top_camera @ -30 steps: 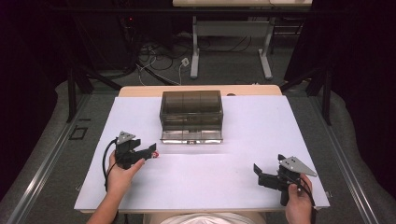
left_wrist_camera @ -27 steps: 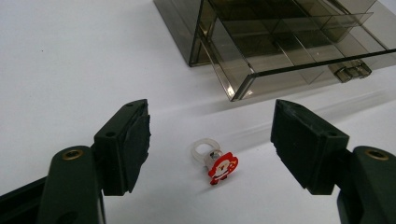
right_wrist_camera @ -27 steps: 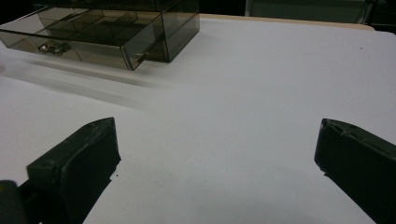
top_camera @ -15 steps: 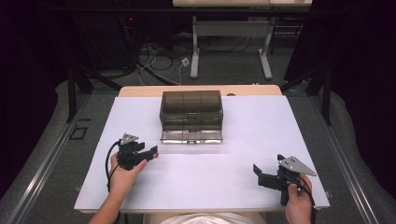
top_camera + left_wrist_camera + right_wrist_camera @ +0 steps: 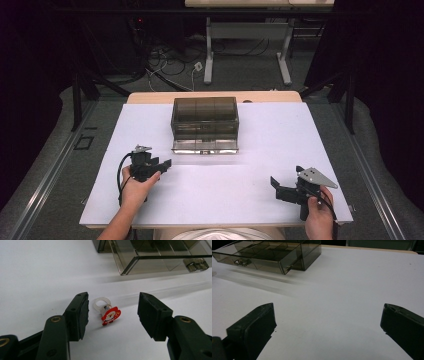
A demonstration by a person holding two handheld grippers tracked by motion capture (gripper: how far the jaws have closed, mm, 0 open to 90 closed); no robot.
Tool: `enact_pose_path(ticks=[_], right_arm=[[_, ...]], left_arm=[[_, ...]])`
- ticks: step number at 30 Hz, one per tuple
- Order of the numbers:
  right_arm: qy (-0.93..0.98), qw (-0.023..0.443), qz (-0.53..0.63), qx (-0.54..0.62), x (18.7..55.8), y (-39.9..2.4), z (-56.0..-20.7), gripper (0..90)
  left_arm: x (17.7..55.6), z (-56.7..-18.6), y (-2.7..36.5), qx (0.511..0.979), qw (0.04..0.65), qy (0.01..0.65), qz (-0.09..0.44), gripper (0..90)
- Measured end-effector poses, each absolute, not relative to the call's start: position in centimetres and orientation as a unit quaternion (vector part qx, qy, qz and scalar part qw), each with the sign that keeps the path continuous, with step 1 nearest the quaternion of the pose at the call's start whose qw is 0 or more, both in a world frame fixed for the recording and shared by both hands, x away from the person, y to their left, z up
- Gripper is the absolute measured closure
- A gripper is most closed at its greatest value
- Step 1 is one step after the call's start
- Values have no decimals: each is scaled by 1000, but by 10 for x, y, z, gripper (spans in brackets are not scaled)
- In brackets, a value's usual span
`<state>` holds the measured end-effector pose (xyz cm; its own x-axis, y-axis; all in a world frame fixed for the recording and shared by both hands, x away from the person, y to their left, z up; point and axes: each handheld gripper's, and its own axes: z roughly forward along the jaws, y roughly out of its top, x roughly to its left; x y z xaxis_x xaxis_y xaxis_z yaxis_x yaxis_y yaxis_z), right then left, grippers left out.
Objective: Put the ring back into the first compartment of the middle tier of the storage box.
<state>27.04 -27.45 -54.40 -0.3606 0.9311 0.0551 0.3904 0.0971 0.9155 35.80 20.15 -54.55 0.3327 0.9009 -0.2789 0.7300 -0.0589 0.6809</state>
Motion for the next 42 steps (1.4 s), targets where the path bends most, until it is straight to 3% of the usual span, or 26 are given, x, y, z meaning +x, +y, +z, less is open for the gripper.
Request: enact_pose_path(ticks=[16, 42], right_arm=[[684, 285, 462, 488, 271, -274, -545, 0], [681, 280, 463, 493, 272, -274, -547, 0]], left_arm=[[363, -552, 199, 729, 365, 573, 82, 482], [365, -555, 198, 724, 357, 583, 95, 589]])
